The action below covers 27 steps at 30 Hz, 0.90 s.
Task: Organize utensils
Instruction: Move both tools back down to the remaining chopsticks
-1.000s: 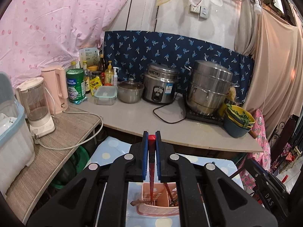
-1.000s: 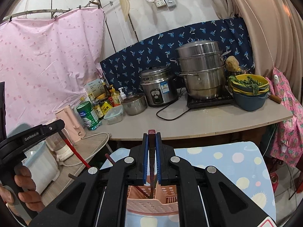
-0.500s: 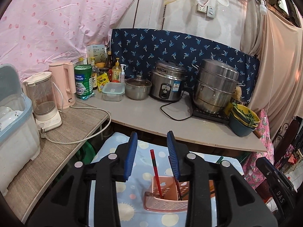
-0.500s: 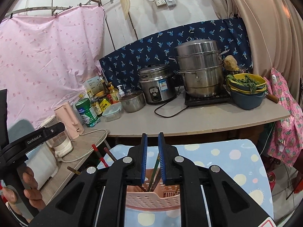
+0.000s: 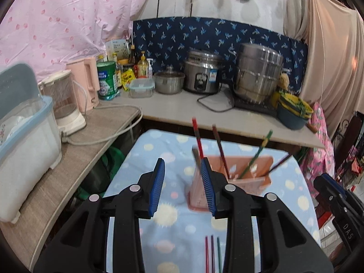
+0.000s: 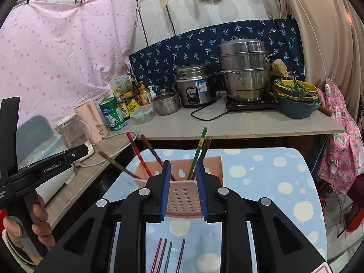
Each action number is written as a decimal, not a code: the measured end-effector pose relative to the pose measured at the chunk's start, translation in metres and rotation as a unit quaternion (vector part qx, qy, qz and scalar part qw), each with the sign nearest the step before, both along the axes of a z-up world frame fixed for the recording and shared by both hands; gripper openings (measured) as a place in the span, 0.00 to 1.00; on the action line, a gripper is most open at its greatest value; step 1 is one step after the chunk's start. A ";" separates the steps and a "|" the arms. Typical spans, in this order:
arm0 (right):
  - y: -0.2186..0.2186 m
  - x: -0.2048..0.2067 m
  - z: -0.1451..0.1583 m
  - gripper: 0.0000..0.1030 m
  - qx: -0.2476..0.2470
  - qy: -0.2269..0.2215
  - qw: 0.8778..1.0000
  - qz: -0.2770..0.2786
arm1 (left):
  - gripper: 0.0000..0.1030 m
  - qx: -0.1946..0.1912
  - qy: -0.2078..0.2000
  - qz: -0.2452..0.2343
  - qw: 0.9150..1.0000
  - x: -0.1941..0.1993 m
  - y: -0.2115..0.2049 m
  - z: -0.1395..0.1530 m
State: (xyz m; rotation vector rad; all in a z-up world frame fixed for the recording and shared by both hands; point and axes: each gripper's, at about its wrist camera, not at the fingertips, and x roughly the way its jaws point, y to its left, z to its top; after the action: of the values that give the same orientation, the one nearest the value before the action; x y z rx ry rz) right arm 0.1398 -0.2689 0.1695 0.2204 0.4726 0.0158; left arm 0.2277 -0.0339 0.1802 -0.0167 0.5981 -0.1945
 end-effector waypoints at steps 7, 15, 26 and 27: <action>0.019 -0.045 -0.029 0.22 -0.021 0.022 1.000 0.004 | 0.31 0.023 0.032 0.000 0.999 -0.042 0.014 -0.047; 0.035 -0.088 -0.073 0.22 -0.010 0.065 0.998 0.011 | 0.31 0.035 0.069 0.001 0.997 -0.085 0.025 -0.091; 0.047 -0.130 -0.144 0.22 0.011 0.139 0.990 0.007 | 0.31 0.055 0.123 -0.005 0.991 -0.125 0.028 -0.152; 0.048 -0.133 -0.150 0.22 0.012 0.145 0.989 0.007 | 0.31 0.058 0.126 -0.004 0.990 -0.128 0.028 -0.156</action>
State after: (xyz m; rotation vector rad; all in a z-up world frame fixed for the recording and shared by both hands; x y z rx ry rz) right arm 0.0072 -0.2210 0.0196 0.2438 0.7633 0.0033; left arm 0.0995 -0.0059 0.0244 0.0751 0.8610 -0.1664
